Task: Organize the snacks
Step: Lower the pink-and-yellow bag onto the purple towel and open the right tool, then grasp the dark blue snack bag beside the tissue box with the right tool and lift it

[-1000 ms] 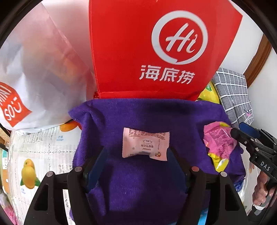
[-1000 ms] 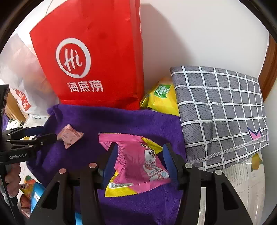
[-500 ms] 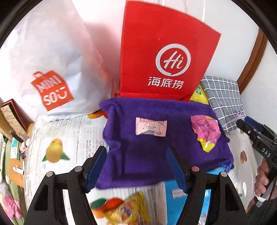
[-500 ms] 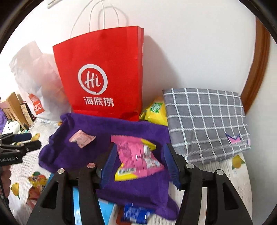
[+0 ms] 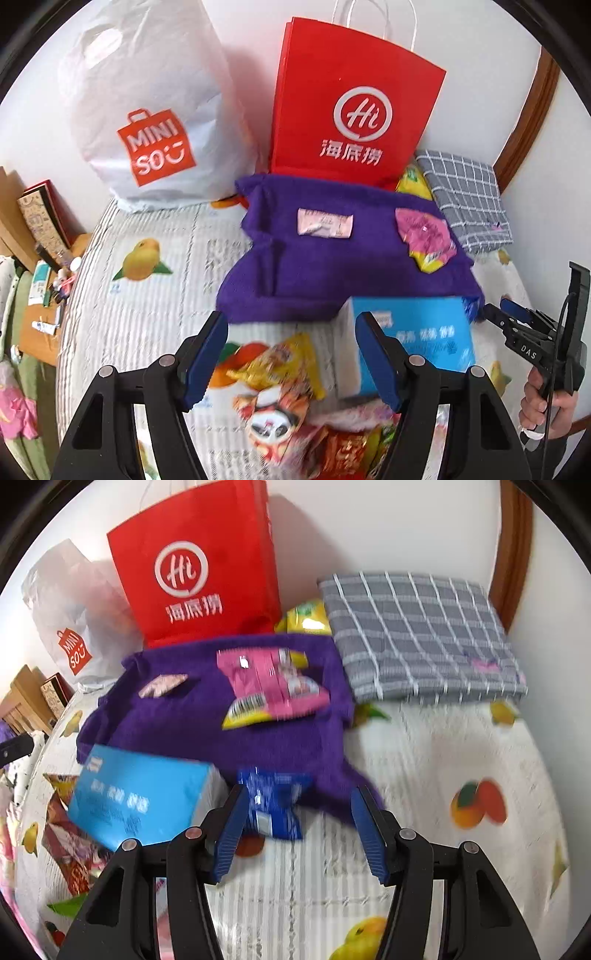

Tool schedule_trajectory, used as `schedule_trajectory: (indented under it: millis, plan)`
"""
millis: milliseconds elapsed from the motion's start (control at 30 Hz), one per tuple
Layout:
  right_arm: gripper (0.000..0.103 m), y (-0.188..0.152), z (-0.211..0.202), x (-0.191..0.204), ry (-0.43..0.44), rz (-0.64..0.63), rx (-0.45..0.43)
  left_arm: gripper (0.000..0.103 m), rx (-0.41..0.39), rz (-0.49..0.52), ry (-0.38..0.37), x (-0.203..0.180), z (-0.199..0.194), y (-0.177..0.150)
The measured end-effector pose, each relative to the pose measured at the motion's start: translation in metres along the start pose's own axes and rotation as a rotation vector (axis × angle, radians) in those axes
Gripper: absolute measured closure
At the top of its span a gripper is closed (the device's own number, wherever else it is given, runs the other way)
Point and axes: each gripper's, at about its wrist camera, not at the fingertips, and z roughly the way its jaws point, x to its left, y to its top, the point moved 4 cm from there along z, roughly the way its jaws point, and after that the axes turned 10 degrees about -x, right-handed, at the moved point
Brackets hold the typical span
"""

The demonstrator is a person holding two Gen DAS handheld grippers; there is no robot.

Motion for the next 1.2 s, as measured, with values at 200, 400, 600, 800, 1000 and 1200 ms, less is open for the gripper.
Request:
schedule_trajectory:
  millis: [200, 400, 600, 800, 1000, 1200]
  plan:
    - [0.045, -0.014, 0.009, -0.002, 0.02, 0.034, 0.009, 0.033, 0.024, -0.036, 0.007, 0.015, -0.001, -0.015]
    - [0.045, -0.015, 0.02, 0.001, 0.043, 0.064, 0.02, 0.033, 0.038, -0.05, 0.0, 0.026, 0.001, -0.023]
    - [0.045, -0.014, 0.027, 0.006, 0.041, 0.045, 0.029, 0.033, 0.049, -0.052, -0.006, 0.03, 0.003, -0.025]
    - [0.045, -0.013, 0.031, 0.005, 0.058, 0.051, 0.045, 0.033, 0.051, -0.049, -0.018, 0.03, 0.003, -0.026]
    - [0.045, -0.011, 0.036, 0.007, 0.069, 0.039, 0.06, 0.033, 0.058, -0.044, -0.02, 0.03, 0.003, -0.029]
    - [0.045, -0.01, 0.044, 0.009, 0.085, 0.042, 0.082, 0.033, 0.062, -0.046, -0.022, 0.031, 0.002, -0.03]
